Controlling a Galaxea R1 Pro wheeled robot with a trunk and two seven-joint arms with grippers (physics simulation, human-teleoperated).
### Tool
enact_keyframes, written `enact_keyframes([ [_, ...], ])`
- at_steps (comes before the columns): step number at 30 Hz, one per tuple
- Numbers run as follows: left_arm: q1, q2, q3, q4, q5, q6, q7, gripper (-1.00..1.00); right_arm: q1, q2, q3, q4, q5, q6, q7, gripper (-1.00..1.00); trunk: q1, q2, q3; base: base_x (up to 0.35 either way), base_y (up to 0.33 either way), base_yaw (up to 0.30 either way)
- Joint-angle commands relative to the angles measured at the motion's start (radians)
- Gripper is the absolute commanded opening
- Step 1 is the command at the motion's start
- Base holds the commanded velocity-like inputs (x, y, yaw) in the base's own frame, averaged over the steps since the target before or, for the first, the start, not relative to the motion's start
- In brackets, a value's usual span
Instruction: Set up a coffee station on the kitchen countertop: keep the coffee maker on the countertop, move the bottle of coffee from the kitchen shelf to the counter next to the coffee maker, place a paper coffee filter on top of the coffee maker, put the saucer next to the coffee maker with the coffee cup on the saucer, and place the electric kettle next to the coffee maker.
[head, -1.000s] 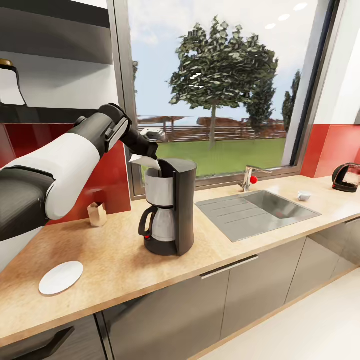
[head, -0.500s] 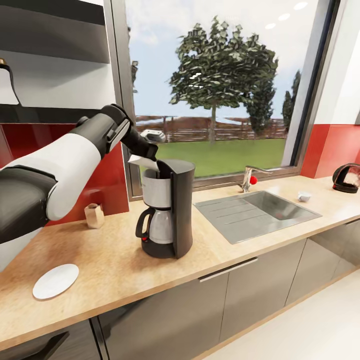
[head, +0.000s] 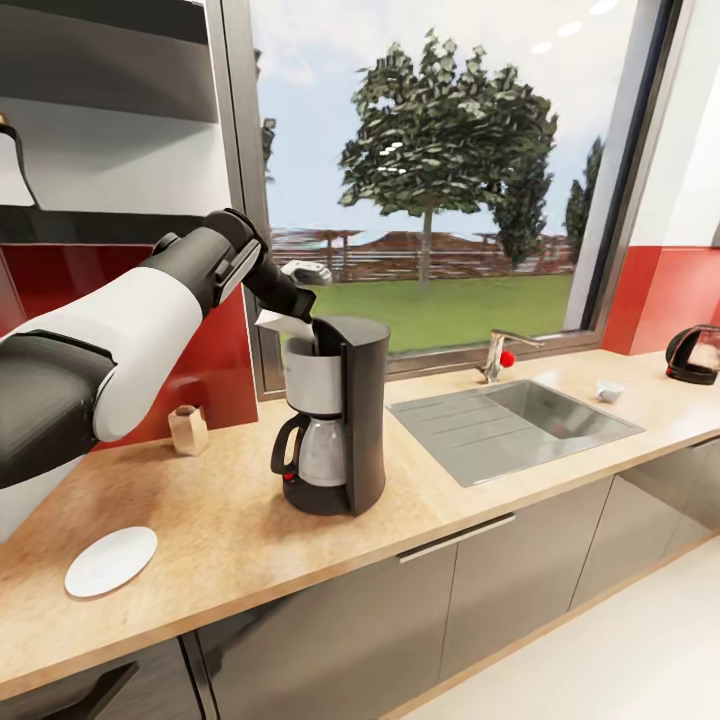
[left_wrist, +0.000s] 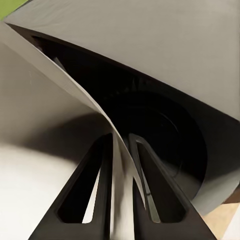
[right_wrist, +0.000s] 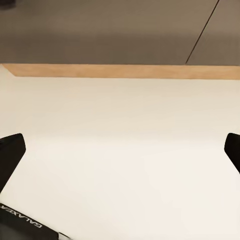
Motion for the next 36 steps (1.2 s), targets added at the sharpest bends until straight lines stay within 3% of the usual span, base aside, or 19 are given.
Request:
enact_keyframes([
  [1,-0.001,0.000,0.000,-0.001,-0.013,0.000,-0.012,-1.00,-0.001,-0.001,0.004,0.000,0.003,-0.003,-0.001,1.00,0.000,-0.001,-0.002,0.000,0.000,0.000],
  [36,-0.001,-0.001,-0.007,0.001,-0.013,0.000,-0.015,-1.00,-0.001,-0.001,0.004,0.000,0.003,-0.003,-0.001,1.00,0.000,-0.001,-0.022,0.000,0.000,0.000],
])
